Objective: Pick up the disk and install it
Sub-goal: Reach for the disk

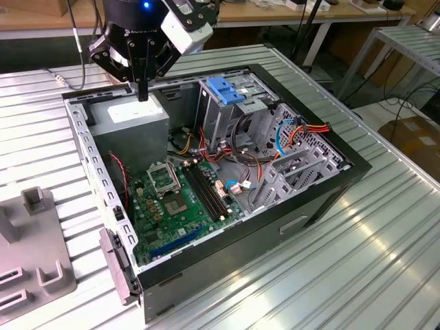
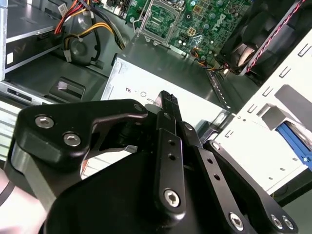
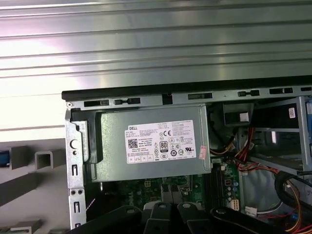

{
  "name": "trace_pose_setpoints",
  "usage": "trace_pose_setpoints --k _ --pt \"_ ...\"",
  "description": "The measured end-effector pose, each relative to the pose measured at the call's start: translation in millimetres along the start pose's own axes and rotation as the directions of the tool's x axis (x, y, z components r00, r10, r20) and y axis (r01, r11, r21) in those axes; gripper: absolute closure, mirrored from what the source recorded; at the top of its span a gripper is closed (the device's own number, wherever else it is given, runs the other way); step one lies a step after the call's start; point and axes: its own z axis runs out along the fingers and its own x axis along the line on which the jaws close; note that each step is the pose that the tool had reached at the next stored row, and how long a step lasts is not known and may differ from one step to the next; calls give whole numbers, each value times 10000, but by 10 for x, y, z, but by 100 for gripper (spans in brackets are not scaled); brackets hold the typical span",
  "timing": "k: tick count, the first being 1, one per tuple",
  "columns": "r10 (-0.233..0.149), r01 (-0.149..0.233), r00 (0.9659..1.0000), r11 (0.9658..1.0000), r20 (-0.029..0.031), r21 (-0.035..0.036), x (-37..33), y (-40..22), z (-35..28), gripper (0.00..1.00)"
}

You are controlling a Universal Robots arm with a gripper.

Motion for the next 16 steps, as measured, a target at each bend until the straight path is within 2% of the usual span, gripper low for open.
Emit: trace_pose_setpoints --k 7,9,16 --pt "0 0 10000 10000 -2 0 56 -4 -2 90" --pt "0 0 10000 10000 -10 2 103 -8 -3 90" --pt "1 -1 10000 10000 -33 3 167 -13 -4 90"
